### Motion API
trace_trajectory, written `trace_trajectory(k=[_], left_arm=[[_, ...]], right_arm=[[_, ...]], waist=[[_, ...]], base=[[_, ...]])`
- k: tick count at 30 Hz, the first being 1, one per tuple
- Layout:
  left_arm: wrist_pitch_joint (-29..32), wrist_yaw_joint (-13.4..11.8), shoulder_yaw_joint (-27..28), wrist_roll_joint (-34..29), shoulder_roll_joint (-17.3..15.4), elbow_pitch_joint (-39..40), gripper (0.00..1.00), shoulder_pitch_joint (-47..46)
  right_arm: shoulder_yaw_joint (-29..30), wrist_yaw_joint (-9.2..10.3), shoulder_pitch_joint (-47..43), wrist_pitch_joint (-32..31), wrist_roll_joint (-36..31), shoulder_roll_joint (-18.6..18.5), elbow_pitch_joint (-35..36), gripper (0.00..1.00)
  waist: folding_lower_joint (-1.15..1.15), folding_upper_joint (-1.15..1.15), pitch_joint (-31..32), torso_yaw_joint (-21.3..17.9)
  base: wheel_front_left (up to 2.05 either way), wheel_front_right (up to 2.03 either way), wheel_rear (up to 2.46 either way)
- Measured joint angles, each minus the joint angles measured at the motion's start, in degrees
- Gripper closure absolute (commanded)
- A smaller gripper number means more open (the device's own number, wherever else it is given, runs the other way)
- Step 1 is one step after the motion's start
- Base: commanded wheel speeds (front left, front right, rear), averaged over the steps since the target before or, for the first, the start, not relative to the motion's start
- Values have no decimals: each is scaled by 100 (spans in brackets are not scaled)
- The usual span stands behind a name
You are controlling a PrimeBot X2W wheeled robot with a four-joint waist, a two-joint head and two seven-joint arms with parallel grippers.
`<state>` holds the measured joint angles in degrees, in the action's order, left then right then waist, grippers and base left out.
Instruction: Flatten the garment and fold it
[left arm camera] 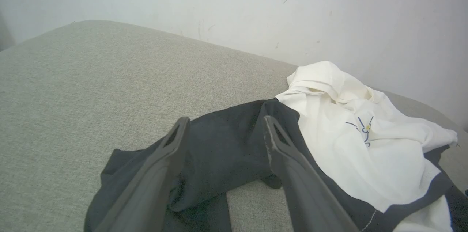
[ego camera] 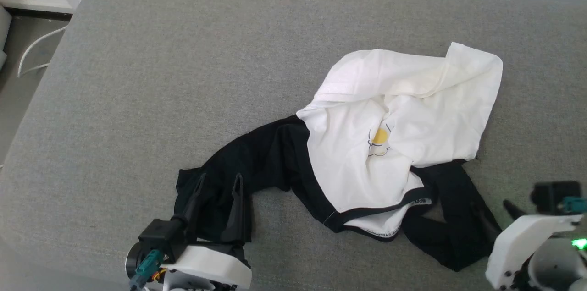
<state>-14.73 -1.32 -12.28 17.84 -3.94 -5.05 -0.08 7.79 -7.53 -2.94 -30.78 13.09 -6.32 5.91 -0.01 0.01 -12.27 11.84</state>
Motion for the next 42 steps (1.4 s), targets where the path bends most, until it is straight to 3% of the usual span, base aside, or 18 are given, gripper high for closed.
trace_trajectory(k=[12, 13, 14, 16, 21, 26, 33, 42], left_arm=[[0, -32, -3, 25, -35, 31, 0, 0], [0, -33, -5, 25, -40, 31, 0, 0], [0, -33, -7, 25, -44, 31, 0, 0], [0, -55, -11, 26, -57, 31, 0, 1], [1, -101, 4, 41, -102, 49, 0, 69], [9, -135, 20, 42, -166, 153, 0, 112], [18, -176, 27, 42, -204, 254, 0, 107], [43, -174, -33, 44, -218, 287, 0, -69]], right_arm=[[-485, 0, 19, 286, -566, -52, -876, 0], [-521, 1, 62, 322, -610, -86, -966, 4], [-545, 0, 99, 368, -639, -108, -1047, 51], [-545, 0, 185, 455, -709, -130, -1227, 100], [-535, -2, 335, 661, -736, -71, -1413, 100], [-370, -7, 426, 584, -544, -169, -998, 100], [20, -5, 1220, -2, -641, -1144, -120, 100], [673, -7, 1885, -394, -833, -2031, -493, 100]], waist=[[0, 0, 28, 91], [0, 0, 34, 111], [0, 0, 40, 127], [0, 0, 54, 150], [0, 0, 116, 120], [1, 0, 144, -16], [1, 0, 33, -201], [2, 0, -392, -238]], base=[[0, 0, 0], [0, 0, 0], [0, 0, 0], [0, 0, 0], [0, 0, 0], [0, 0, 0], [0, 0, 0], [0, 0, 0]])
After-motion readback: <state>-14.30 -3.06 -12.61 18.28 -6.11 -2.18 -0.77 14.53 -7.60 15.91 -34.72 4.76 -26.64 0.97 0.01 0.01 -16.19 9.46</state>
